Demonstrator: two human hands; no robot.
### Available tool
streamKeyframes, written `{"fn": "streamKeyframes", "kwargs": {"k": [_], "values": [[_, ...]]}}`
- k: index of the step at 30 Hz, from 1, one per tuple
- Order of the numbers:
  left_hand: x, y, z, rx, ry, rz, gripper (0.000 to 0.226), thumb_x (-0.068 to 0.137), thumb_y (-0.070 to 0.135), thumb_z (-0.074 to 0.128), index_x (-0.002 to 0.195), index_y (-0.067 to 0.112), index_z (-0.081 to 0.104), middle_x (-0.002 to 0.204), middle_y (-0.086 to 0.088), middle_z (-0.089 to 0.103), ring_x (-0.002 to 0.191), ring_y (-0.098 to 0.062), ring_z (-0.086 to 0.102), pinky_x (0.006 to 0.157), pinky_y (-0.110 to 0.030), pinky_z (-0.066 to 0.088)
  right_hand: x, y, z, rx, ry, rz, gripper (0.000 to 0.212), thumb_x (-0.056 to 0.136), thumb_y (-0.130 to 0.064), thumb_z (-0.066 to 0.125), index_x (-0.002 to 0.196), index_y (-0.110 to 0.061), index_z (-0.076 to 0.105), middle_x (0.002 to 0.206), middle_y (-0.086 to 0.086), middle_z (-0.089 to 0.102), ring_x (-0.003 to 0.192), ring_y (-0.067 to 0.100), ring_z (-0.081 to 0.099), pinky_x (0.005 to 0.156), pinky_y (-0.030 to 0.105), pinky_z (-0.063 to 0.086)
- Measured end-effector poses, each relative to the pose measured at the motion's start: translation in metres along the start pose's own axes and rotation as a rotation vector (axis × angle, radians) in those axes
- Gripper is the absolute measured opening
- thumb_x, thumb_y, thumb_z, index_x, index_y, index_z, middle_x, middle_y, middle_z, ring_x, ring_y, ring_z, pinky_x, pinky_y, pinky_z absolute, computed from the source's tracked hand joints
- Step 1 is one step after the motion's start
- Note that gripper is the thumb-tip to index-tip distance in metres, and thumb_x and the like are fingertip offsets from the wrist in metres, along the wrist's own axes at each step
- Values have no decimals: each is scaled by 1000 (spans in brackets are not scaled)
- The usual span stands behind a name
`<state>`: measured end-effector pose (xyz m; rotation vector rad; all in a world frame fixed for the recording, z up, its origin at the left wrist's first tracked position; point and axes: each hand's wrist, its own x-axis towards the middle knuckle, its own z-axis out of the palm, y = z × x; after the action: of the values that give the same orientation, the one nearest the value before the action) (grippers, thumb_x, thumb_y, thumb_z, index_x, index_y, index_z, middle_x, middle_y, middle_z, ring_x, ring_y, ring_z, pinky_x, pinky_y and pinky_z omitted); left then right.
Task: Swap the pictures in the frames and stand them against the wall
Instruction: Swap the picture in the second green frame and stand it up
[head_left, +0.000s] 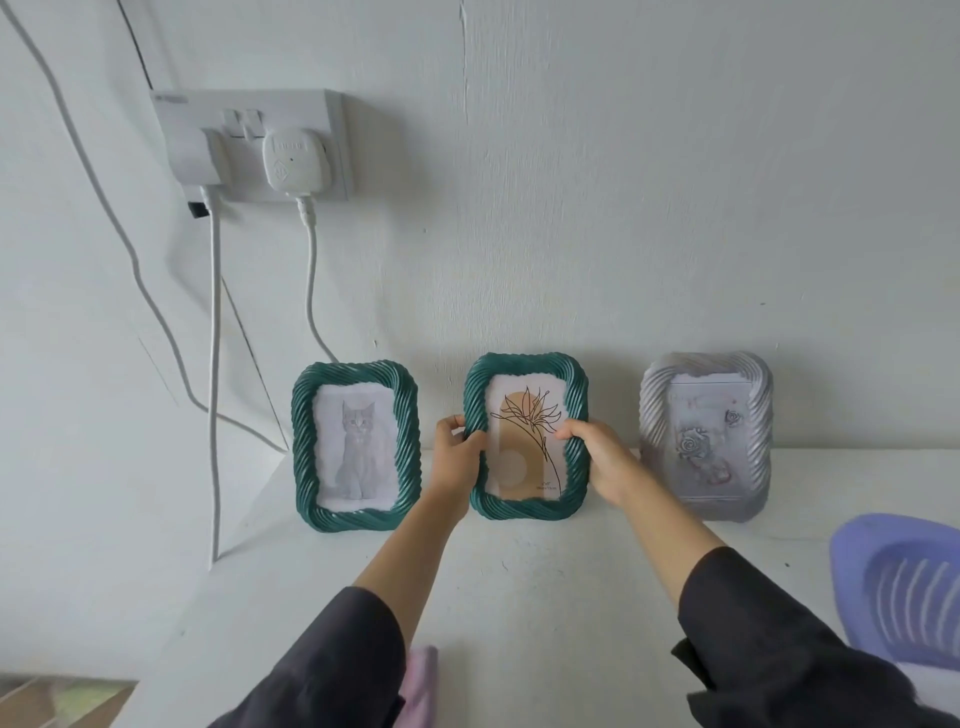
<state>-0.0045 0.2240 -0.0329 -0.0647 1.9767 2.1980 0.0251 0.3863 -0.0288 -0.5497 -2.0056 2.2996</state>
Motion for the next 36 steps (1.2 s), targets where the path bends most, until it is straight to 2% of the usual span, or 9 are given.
{"fn": "streamKeyframes", "kwargs": {"k": [6, 11, 16, 21, 23, 27, 32, 36], "values": [[-3, -5, 0, 10, -9, 23, 28, 90, -4, 41, 113, 12, 37, 80, -3, 55, 64, -16, 47, 55, -26, 42, -1, 7, -6, -31, -10, -88, 23, 82, 4, 50, 67, -12, 45, 64, 3, 42, 60, 15, 42, 56, 25, 35], [-10, -11, -3, 46, -28, 19, 46, 88, -7, 46, 126, 16, 36, 92, -8, 58, 76, -20, 55, 58, -28, 48, -8, 22, -14, -33, -5, -137, 26, 77, 13, 55, 79, -13, 55, 74, 4, 54, 69, 17, 52, 63, 27, 44], [-19, -13, -5, 46, -47, 16, 56, 86, -14, 46, 133, 15, 34, 105, -15, 58, 75, -15, 58, 48, -16, 51, -16, 33, -19, -13, -1, -142, 32, 77, 15, 57, 85, -17, 58, 83, 2, 64, 75, 17, 59, 70, 32, 48], [-21, -15, -6, 117, -47, 26, 59, 86, -14, 44, 136, 14, 32, 99, -15, 57, 72, -15, 54, 52, -22, 47, -21, 34, -21, -18, 5, -148, 34, 78, 12, 60, 93, -18, 59, 86, 2, 67, 74, 15, 61, 69, 28, 49], [-22, -15, -5, 136, -44, 27, 59, 86, -13, 44, 136, 15, 31, 99, -14, 56, 71, -14, 54, 51, -20, 45, -22, 34, -21, -26, 8, -147, 35, 78, 11, 60, 101, -15, 59, 87, 2, 67, 75, 14, 62, 68, 26, 50], [-23, -15, -5, 127, -54, 24, 60, 86, -14, 43, 137, 16, 30, 104, -17, 57, 77, -17, 56, 57, -25, 49, -24, 33, -21, -22, 21, -145, 39, 79, 12, 60, 111, -11, 57, 86, 3, 67, 75, 14, 61, 68, 25, 49], [-25, -17, -4, 109, -51, 27, 61, 86, -14, 43, 137, 16, 30, 111, -20, 57, 91, -27, 57, 61, -28, 51, -22, 35, -22, -27, 28, -138, 43, 79, 11, 60, 115, -12, 56, 89, 2, 67, 80, 15, 62, 77, 29, 51], [-25, -17, -3, 106, -53, 25, 61, 86, -15, 43, 137, 16, 29, 109, -19, 57, 91, -27, 56, 58, -26, 49, -23, 36, -23, -37, 30, -144, 46, 79, 11, 60, 117, -13, 54, 90, 0, 67, 83, 14, 62, 87, 35, 50]]}}
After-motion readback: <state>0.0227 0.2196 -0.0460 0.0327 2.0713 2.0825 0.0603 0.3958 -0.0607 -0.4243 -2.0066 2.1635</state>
